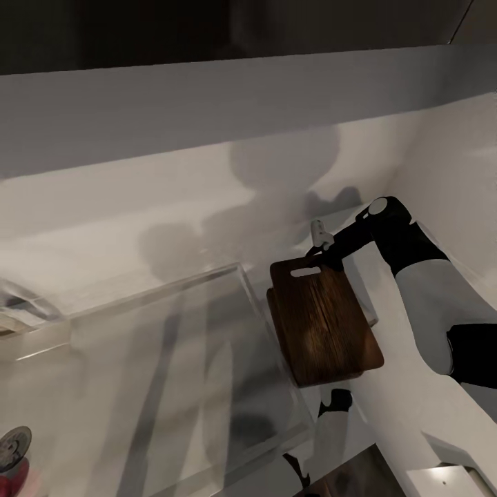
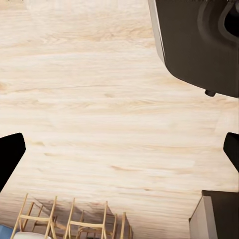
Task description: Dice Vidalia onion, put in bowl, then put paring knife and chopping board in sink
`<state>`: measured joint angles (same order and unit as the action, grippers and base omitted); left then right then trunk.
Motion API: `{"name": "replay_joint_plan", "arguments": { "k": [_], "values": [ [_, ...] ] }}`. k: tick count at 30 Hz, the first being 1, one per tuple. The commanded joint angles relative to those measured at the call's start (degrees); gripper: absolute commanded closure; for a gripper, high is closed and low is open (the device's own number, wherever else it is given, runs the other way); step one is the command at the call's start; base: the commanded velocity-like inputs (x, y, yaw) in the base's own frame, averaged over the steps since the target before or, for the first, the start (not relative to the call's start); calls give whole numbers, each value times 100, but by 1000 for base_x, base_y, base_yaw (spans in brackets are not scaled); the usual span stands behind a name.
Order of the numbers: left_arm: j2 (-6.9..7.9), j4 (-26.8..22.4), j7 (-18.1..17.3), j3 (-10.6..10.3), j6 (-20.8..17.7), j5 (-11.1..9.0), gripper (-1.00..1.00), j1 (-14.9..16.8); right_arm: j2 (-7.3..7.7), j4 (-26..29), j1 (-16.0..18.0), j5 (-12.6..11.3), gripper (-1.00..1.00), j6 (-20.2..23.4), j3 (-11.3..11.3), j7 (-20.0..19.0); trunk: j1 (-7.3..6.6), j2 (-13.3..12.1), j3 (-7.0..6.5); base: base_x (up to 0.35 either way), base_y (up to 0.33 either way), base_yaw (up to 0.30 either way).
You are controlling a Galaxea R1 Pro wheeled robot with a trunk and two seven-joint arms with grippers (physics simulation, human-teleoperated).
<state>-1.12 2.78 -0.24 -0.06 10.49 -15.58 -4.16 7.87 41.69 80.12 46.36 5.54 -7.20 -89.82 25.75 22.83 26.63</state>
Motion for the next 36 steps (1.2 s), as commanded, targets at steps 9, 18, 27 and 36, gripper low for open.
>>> {"name": "replay_joint_plan", "arguments": {
  "k": [9,18,27,36],
  "values": [
    [-10,3,-3,14,32,-24,-100,3,4,6,3,-4,100,61,-19,-18,4,8,-74,0,0,0],
    [-11,3,-3,6,32,-24,-100,3,4,6,3,-4,100,61,-27,-18,4,8,-155,0,0,0],
    [-11,3,-3,-2,32,-24,-100,3,4,-8,3,-28,100,71,-20,-18,4,8,-235,-83,2,0],
    [-11,10,-3,-3,32,-24,-100,3,10,-68,3,-56,100,432,11,-15,4,8,-245,-287,94,0]
  ]
}}
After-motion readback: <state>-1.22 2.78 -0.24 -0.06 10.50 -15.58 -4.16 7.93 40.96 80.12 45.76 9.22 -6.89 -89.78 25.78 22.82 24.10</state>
